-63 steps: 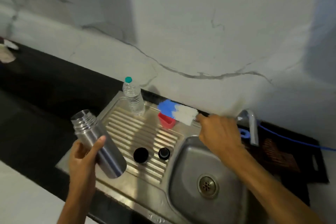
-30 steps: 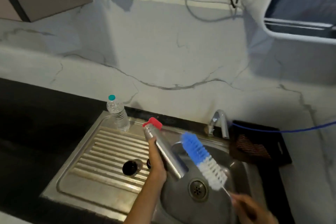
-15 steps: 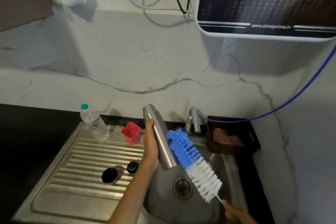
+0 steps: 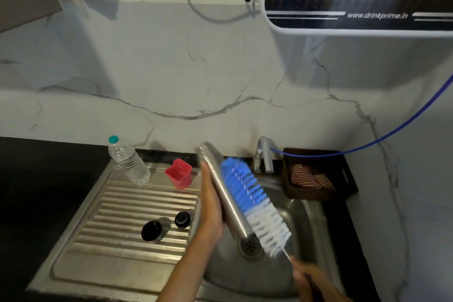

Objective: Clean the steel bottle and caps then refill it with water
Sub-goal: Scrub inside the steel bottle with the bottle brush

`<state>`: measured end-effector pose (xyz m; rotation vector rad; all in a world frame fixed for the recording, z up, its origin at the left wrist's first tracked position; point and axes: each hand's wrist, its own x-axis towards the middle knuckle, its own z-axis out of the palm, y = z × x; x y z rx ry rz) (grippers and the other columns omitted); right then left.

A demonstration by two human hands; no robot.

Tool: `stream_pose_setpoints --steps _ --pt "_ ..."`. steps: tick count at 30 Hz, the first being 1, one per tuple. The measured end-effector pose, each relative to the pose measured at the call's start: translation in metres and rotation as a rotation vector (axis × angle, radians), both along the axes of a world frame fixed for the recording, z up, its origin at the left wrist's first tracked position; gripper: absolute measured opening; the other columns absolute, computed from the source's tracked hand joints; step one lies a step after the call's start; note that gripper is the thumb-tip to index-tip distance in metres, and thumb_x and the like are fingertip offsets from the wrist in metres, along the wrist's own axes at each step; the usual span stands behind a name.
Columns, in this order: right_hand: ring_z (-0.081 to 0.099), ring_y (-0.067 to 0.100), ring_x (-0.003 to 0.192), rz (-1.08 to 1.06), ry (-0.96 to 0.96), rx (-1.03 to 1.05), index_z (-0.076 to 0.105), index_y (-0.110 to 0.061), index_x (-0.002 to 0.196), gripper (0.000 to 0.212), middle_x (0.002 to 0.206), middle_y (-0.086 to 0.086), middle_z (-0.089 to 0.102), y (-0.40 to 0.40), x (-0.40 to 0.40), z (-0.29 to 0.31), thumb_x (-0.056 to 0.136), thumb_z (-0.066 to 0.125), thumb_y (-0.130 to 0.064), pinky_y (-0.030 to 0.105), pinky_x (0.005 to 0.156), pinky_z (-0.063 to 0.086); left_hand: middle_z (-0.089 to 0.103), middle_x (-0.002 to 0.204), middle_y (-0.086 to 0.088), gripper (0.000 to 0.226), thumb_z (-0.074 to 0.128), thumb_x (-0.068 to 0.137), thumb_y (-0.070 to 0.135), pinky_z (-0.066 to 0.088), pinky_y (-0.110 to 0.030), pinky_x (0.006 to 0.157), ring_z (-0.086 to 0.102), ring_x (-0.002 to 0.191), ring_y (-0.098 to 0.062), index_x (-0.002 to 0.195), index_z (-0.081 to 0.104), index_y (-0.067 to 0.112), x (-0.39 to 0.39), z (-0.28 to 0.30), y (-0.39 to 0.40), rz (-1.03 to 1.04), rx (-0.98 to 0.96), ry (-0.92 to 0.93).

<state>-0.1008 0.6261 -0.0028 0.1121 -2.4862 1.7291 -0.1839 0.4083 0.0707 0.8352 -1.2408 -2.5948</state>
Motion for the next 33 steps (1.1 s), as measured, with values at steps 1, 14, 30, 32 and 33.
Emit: stream_pose_setpoints --steps 1,14,30,32,33 --pt "0.063 0.003 0.055 -0.064 0.13 0.02 0.079 -0.023 0.072 0.036 0.064 -0.006 0.071 -0.004 -0.004 0.002 0.077 0.074 -0.059 0.022 0.037 0.043 0.078 0.113 -0.016 0.079 0.038 0.096 0.077 0.059 -0.044 0.09 0.077 0.101 -0.032 0.12 0.077 0.013 0.008 0.005 0.015 -0.059 -0.013 -0.018" --pt "0.055 -0.007 0.047 -0.152 0.098 0.291 0.072 -0.048 0.093 0.017 0.059 -0.026 0.06 -0.01 0.015 0.052 0.091 0.069 -0.031 0.006 0.047 0.041 0.079 0.116 -0.009 0.084 0.037 0.088 0.088 0.057 -0.045 0.096 0.077 0.104 -0.026 0.128 0.071 0.023 -0.003 0.0 0.007 0.006 0.004 -0.177" --pt "0.056 -0.012 0.055 -0.073 -0.045 0.284 0.071 -0.042 0.098 0.02 0.067 -0.03 0.065 -0.037 -0.004 0.051 0.092 0.072 -0.023 0.002 0.056 0.04 0.078 0.117 -0.012 0.071 0.037 0.096 0.076 0.057 -0.043 0.09 0.078 0.101 -0.028 0.118 0.078 0.022 0.031 0.012 0.025 -0.104 0.129 -0.106" --pt "0.062 -0.006 0.061 -0.067 -0.081 0.24 0.066 -0.043 0.102 0.017 0.077 -0.027 0.071 -0.044 -0.019 0.055 0.095 0.067 -0.027 0.008 0.059 0.044 0.077 0.118 -0.018 0.071 0.04 0.096 0.074 0.057 -0.046 0.096 0.076 0.1 -0.032 0.114 0.082 0.02 0.039 0.01 0.044 -0.156 0.158 -0.143" --pt "0.064 -0.003 0.063 -0.054 -0.087 0.226 0.063 -0.044 0.104 0.017 0.079 -0.025 0.072 -0.045 -0.021 0.057 0.096 0.065 -0.029 0.013 0.061 0.047 0.076 0.12 -0.019 0.07 0.043 0.095 0.074 0.055 -0.05 0.101 0.075 0.104 -0.035 0.117 0.081 0.019 0.036 0.01 0.046 -0.173 0.142 -0.139"
